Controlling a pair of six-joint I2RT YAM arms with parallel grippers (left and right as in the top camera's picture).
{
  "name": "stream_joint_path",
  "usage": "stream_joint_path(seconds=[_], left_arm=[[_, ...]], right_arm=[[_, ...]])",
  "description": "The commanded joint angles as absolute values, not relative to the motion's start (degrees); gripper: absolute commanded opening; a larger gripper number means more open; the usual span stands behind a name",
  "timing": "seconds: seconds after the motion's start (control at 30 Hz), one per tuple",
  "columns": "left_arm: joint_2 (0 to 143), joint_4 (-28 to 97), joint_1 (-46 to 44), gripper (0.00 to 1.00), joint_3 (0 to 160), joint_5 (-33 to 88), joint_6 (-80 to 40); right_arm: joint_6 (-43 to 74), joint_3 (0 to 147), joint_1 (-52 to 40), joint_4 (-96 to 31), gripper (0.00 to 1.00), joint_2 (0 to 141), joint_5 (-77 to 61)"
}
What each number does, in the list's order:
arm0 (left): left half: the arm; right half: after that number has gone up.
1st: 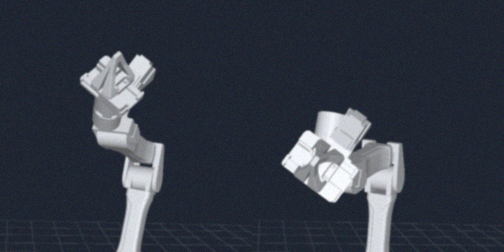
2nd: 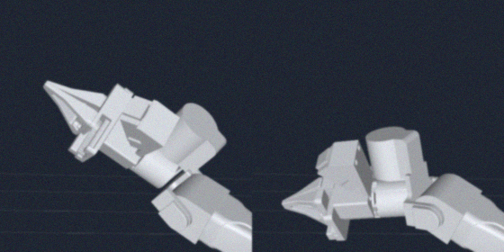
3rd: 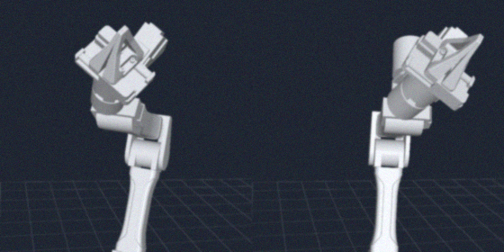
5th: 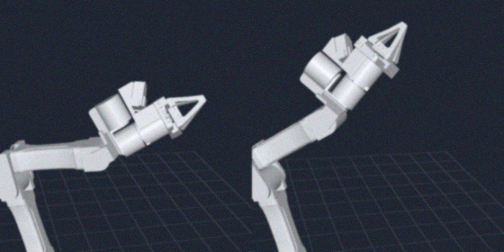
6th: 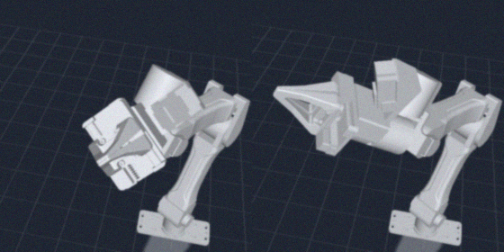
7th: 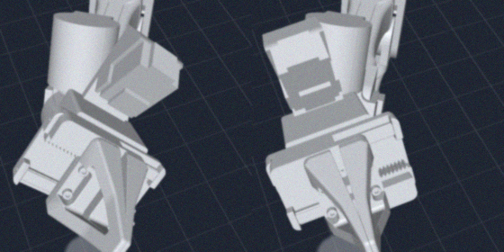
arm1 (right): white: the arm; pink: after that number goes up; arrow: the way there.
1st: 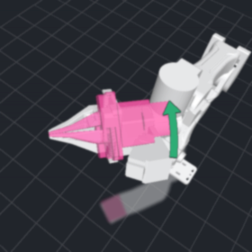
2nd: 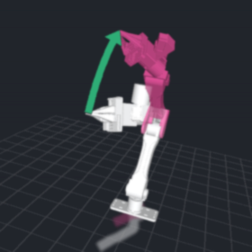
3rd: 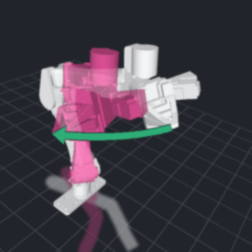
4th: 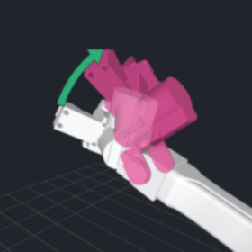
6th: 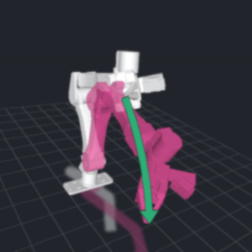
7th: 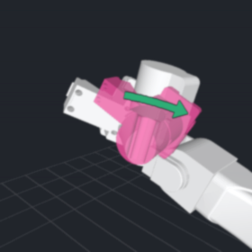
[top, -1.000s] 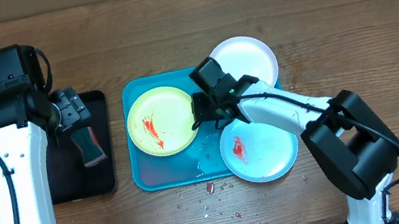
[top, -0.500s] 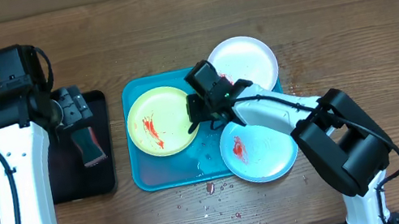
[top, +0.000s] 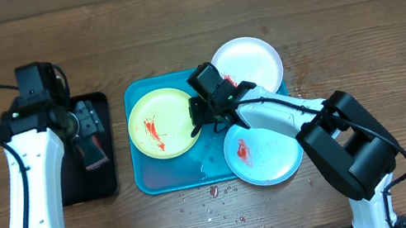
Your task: Clean dirty plates on tray and stack at the side
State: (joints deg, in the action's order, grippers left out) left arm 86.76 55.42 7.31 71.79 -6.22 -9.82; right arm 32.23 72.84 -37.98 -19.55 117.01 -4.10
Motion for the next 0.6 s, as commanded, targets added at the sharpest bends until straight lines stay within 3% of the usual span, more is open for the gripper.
stream_joint_path(seconds=[0.0,0.27,0.4,0.57], left_arm=[[87.0,52.1,8.7,0.71,67.8,-6.7,-8.8],[87.9,41.6,10.4,0.68,60.0,-9.4,-8.3],[90.0,37.2,10.3,0.53,58.6,-9.3,-6.3],[95.5,36.4,10.3,0.45,58.6,-7.9,-6.5]], right_arm=[[31.5,72.6,-38.6,-20.6,0.04,118.8,-4.1],[31.5,72.6,-38.6,-20.7,0.04,118.8,-4.1],[31.5,72.6,-38.6,-20.7,0.04,118.8,-4.1],[31.5,72.6,-38.6,-20.7,0.04,118.8,-4.1]])
